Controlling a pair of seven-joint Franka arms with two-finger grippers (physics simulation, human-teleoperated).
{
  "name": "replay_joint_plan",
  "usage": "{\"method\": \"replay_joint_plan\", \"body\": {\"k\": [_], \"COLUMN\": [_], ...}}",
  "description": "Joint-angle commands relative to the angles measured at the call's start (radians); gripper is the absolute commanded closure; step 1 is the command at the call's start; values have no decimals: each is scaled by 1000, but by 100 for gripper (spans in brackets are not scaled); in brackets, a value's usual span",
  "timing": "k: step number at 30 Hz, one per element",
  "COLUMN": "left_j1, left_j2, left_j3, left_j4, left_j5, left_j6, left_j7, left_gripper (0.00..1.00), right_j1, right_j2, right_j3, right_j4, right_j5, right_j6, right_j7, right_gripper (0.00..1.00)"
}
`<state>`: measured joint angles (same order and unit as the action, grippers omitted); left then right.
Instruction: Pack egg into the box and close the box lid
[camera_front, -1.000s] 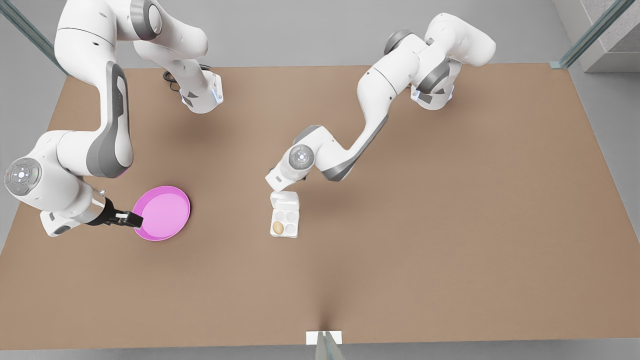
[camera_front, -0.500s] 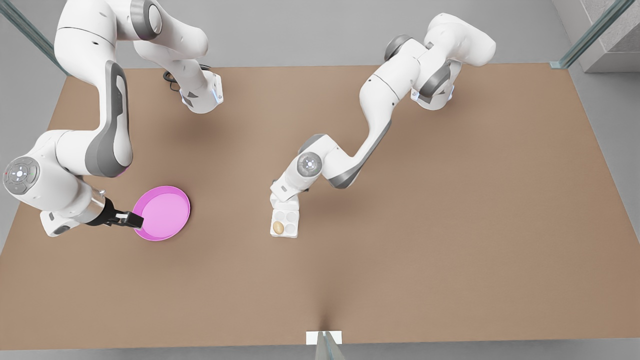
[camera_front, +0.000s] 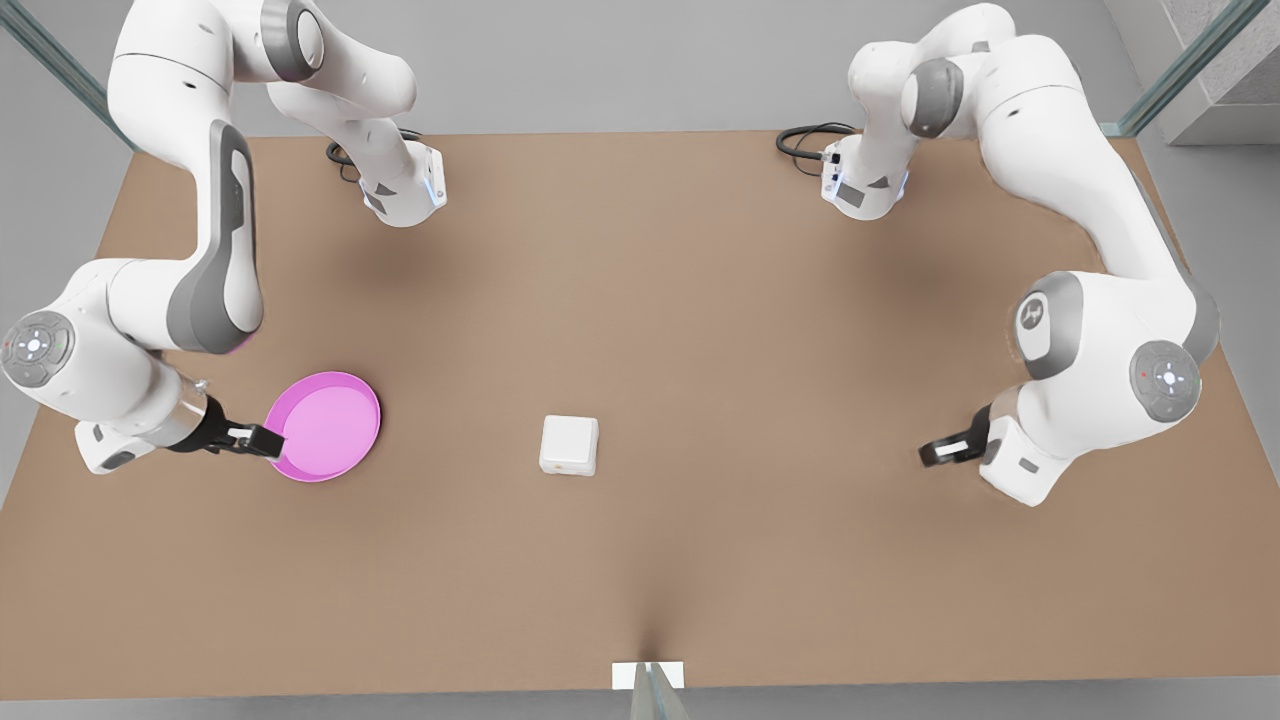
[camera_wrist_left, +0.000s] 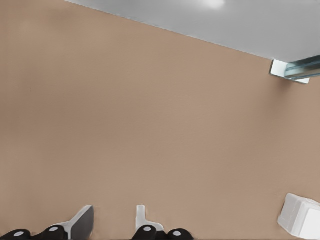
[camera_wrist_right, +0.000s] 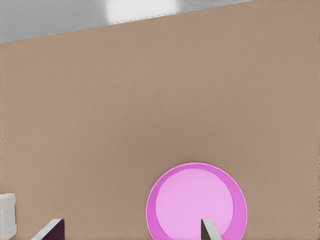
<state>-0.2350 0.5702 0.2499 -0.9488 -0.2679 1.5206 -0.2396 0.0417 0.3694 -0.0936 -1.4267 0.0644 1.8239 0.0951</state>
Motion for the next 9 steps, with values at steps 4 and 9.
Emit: {"method": "replay_joint_plan", "body": {"k": [4,9], "left_j1": [20,22], "left_j2": [-259,-254], "left_j3": [-60,-67], "left_j4": [-140,-159], "left_j5": [145,145], "left_j6": [-73,-74], "left_j7": [54,57], "left_gripper": [0,0], "right_j1": [0,0], "right_j2": [2,5], "right_j3": [0,0], "right_j4": [0,0], "right_j5": [0,0], "right_j6": [-2,-6], "right_j7": [0,-2], "right_gripper": [0,0]}}
